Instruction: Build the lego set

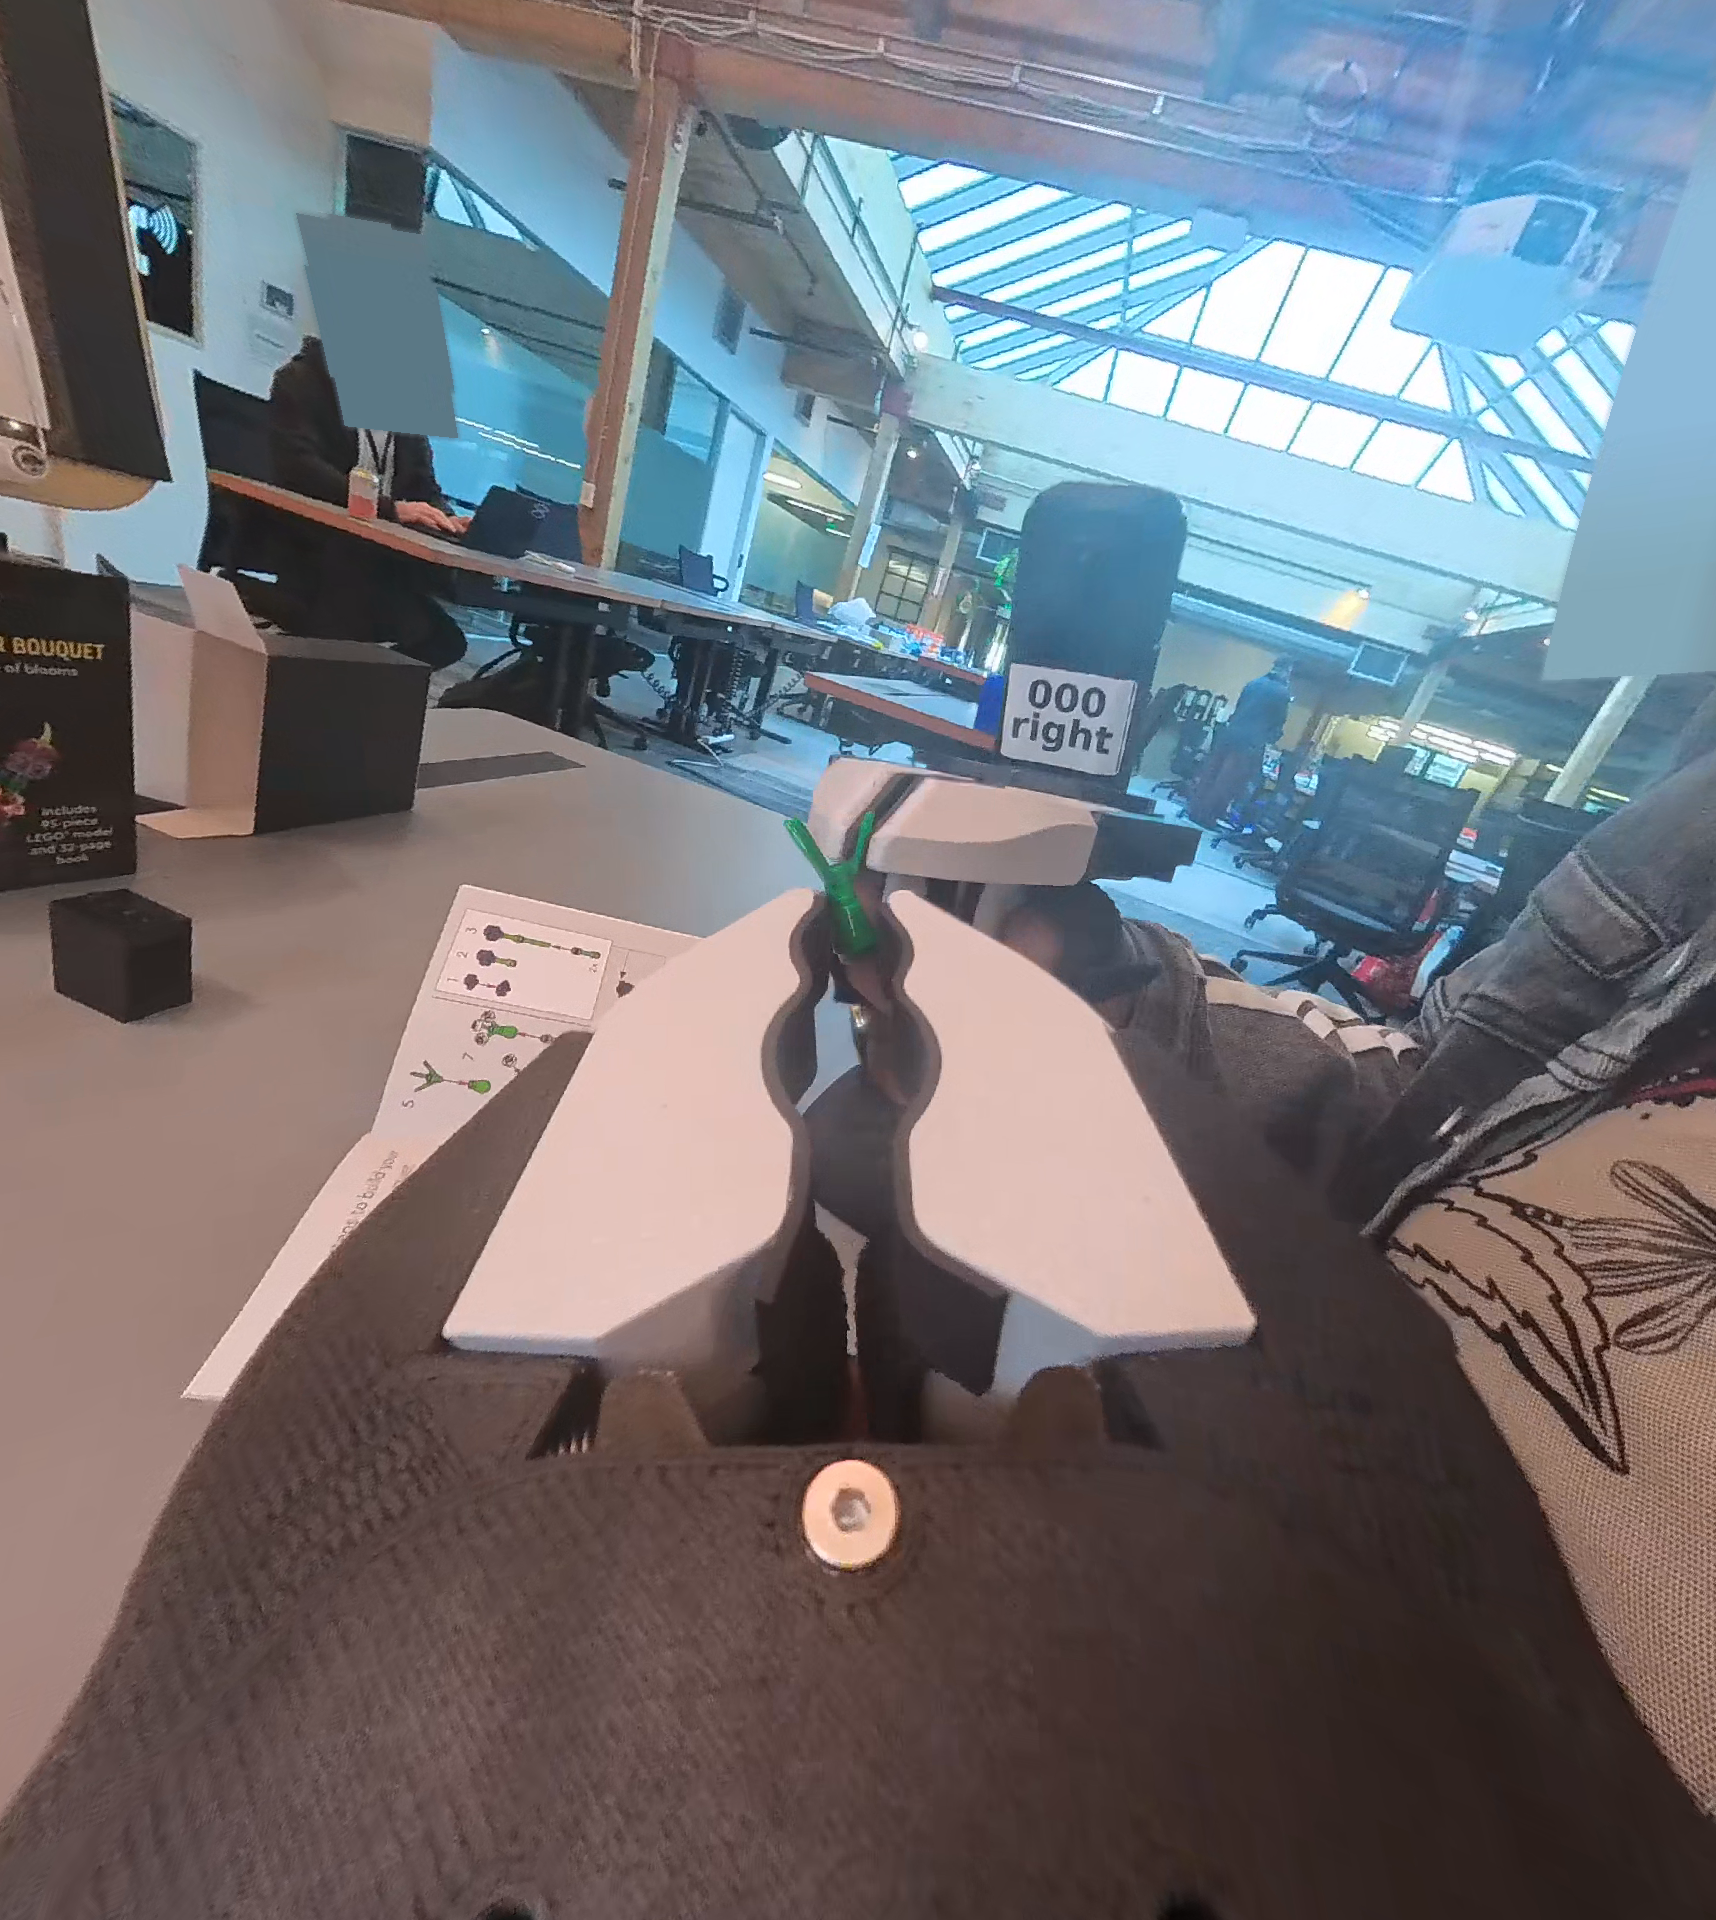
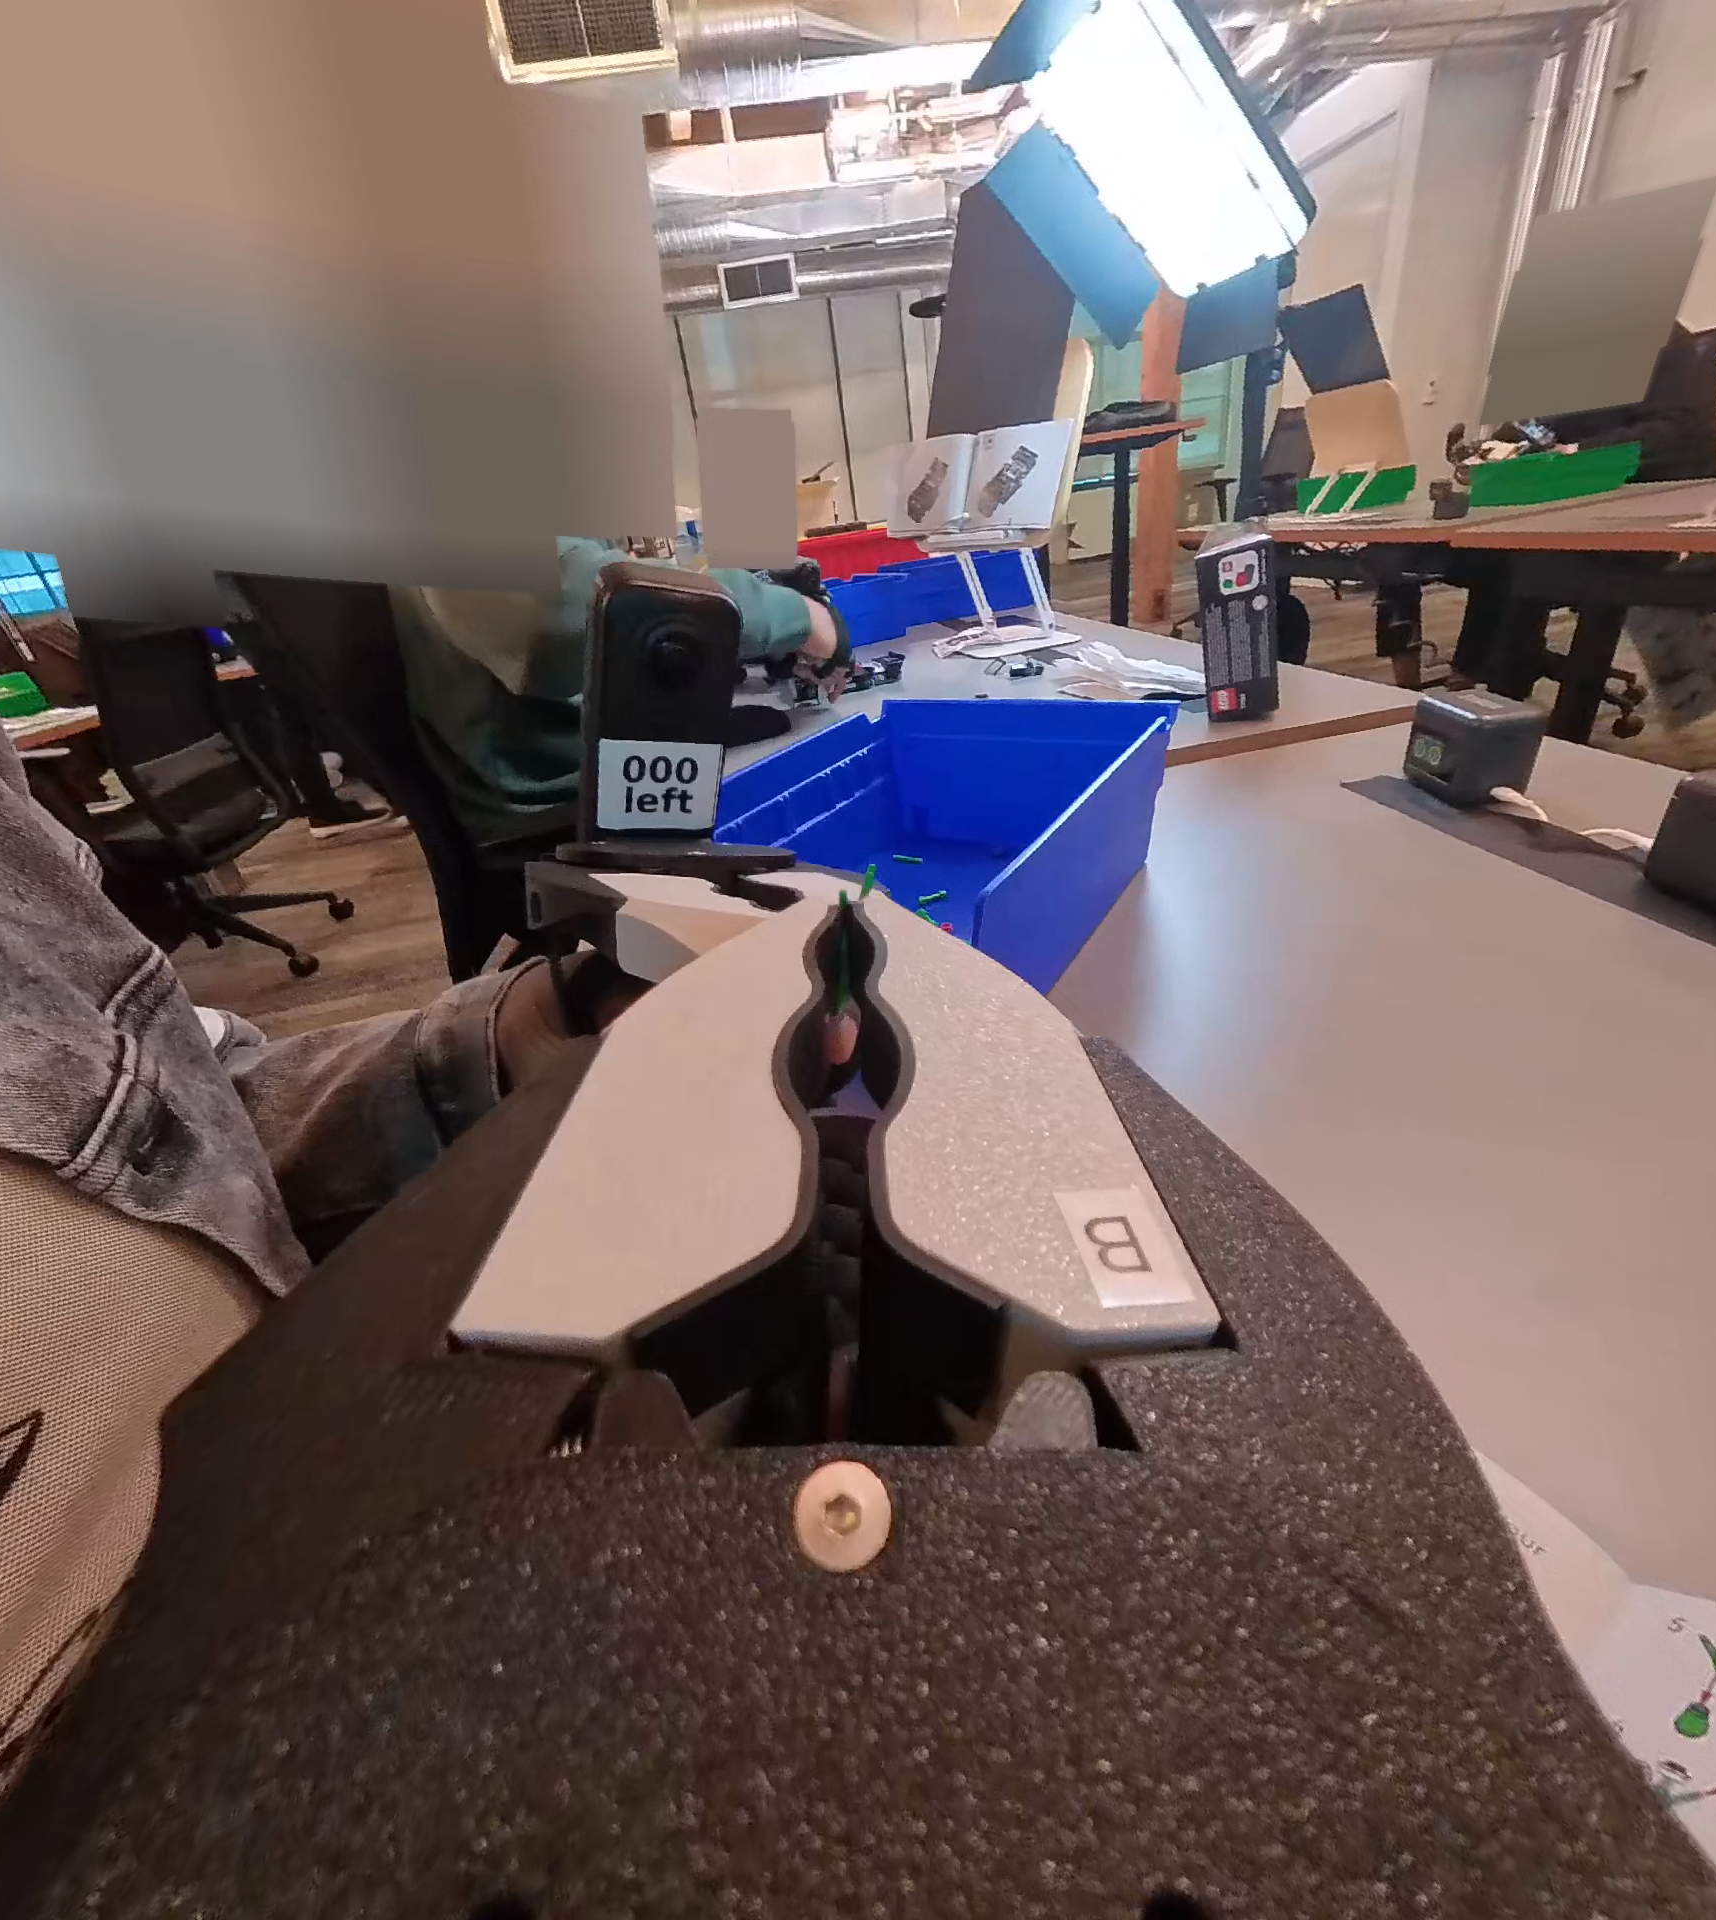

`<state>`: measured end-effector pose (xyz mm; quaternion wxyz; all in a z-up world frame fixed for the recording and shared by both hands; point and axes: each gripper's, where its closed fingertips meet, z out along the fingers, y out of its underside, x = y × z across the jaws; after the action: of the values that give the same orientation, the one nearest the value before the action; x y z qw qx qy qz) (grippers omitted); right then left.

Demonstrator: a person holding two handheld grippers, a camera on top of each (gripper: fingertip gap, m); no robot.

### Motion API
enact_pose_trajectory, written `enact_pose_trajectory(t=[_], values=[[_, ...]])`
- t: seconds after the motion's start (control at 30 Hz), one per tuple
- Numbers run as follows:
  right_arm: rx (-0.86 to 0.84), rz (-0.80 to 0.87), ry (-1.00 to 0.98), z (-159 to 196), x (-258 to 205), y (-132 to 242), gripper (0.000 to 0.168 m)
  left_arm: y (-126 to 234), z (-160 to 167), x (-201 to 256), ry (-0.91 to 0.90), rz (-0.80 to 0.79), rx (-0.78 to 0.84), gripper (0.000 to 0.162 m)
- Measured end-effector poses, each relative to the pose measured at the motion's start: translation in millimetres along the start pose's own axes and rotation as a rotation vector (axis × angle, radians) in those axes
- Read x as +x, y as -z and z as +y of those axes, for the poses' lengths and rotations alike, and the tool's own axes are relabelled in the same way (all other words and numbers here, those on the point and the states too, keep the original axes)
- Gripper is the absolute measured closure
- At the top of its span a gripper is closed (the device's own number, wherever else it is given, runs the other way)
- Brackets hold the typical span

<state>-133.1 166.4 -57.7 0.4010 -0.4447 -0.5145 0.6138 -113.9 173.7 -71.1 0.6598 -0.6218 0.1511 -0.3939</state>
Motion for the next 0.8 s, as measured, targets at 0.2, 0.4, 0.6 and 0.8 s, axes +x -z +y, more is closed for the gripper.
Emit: enact_pose_trajectory(t=[0.2, 0.4, 0.6, 0.8], values=[[0.019, -0.014, 0.000, -1.8, -3.4, 1.9, 0.168, -1.6, 0.0, 4.8, 0.016, 0.024, -0.011, 0.149], [0.043, -0.054, -0.016, -6.2, -9.3, 2.1, 0.168, -4.1, 2.1, 11.9, -0.010, 0.053, -0.051, 0.150], [0.038, -0.045, -0.018, -5.2, -9.1, 5.0, 0.168, -4.7, 2.0, 11.5, -0.031, 0.049, -0.090, 0.153], [0.041, -0.035, -0.007, 1.9, -9.2, 8.5, 0.168, -4.6, 9.9, 10.5, -0.064, 0.037, -0.106, 0.154]])
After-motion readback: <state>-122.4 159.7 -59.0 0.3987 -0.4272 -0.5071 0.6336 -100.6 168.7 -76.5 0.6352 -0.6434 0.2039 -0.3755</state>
